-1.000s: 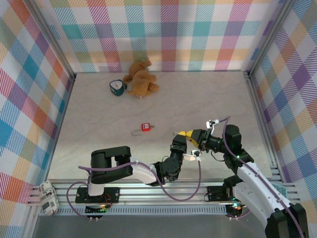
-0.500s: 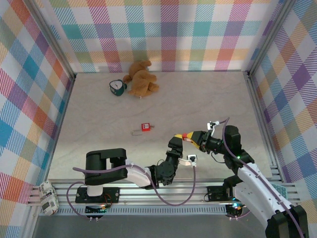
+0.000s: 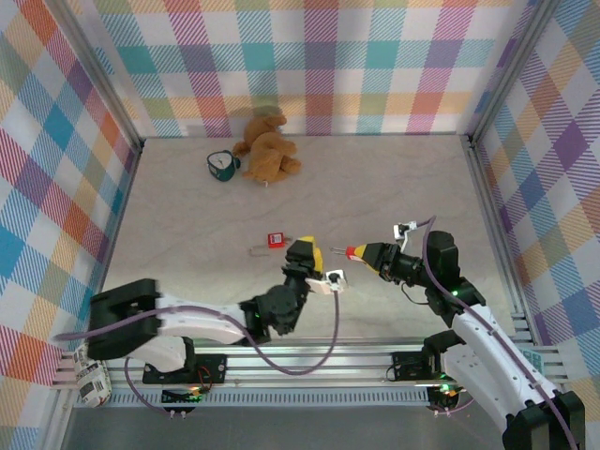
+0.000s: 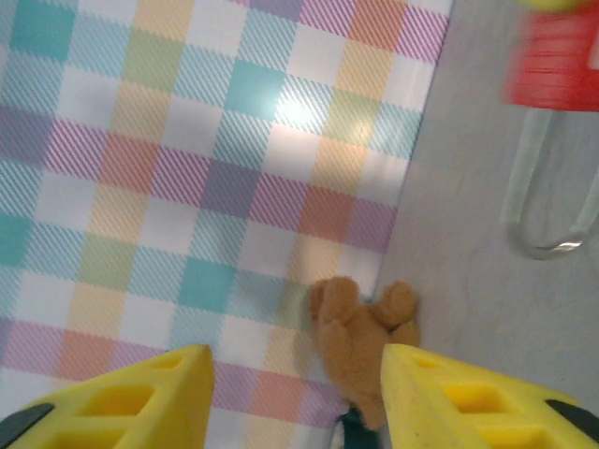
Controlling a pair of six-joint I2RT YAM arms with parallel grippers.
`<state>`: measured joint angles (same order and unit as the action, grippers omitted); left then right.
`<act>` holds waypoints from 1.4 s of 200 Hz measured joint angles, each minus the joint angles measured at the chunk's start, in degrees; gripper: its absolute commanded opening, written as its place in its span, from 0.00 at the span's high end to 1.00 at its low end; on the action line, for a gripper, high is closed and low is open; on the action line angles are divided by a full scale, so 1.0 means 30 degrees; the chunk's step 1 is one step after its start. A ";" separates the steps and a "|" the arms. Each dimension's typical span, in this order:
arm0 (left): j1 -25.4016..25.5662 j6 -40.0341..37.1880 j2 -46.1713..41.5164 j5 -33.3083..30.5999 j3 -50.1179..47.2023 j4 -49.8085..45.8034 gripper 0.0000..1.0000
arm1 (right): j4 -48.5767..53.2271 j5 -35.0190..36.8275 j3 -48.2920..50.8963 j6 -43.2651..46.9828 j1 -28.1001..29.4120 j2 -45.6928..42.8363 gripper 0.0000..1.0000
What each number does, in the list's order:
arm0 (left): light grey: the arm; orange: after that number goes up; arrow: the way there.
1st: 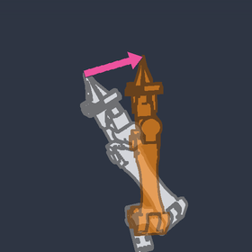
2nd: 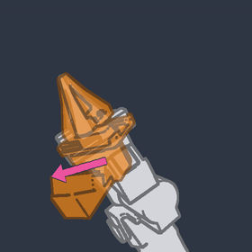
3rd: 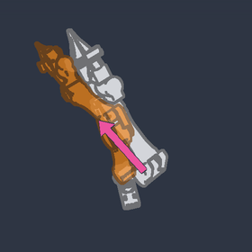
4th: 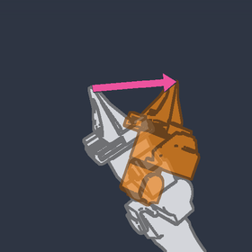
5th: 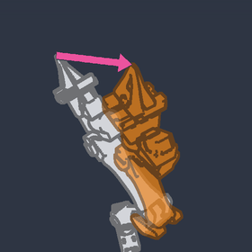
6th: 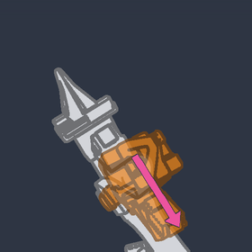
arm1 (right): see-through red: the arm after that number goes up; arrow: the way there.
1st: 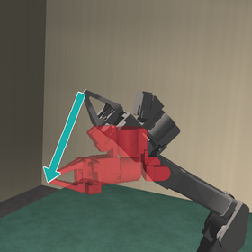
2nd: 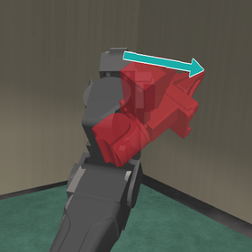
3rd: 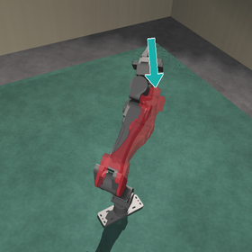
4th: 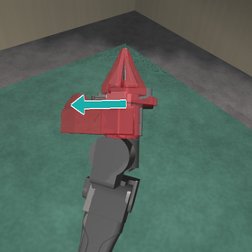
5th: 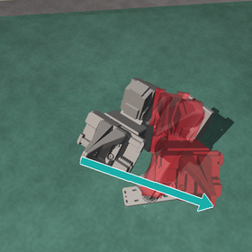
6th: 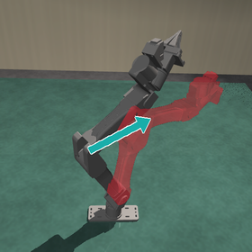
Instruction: Unlock with the key
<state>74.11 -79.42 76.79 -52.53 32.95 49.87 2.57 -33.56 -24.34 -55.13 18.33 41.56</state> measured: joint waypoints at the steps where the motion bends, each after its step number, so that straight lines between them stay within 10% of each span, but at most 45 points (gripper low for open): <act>1: -0.0080 0.0335 -0.0321 0.0226 0.0000 -0.0430 0.57 | 0.0000 0.0000 0.0000 0.0007 0.0000 0.0015 0.70; 39: -0.3920 0.6499 -0.5421 0.7774 0.2237 -1.0703 0.51 | 0.0204 -0.0299 -0.0044 0.0707 0.0000 0.0707 0.71; 111: -0.5654 0.9639 -0.2004 1.6196 0.4743 -1.8163 0.48 | 0.0648 -0.2047 -0.0678 0.2266 0.0000 0.1421 0.73; 166: -0.5807 1.0295 -0.1275 1.8374 0.5668 -1.8593 0.53 | 0.1049 -0.2871 -0.0787 0.2929 0.0000 0.1202 0.73; 280: -0.5880 1.1271 -0.0087 1.9198 0.6462 -1.8651 0.96 | 0.1428 -0.2994 -0.0787 0.3446 0.0000 0.0984 0.76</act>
<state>56.47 -45.60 76.53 5.06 52.34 -6.09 6.85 -42.54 -26.70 -44.80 18.33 44.51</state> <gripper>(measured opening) 0.066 0.384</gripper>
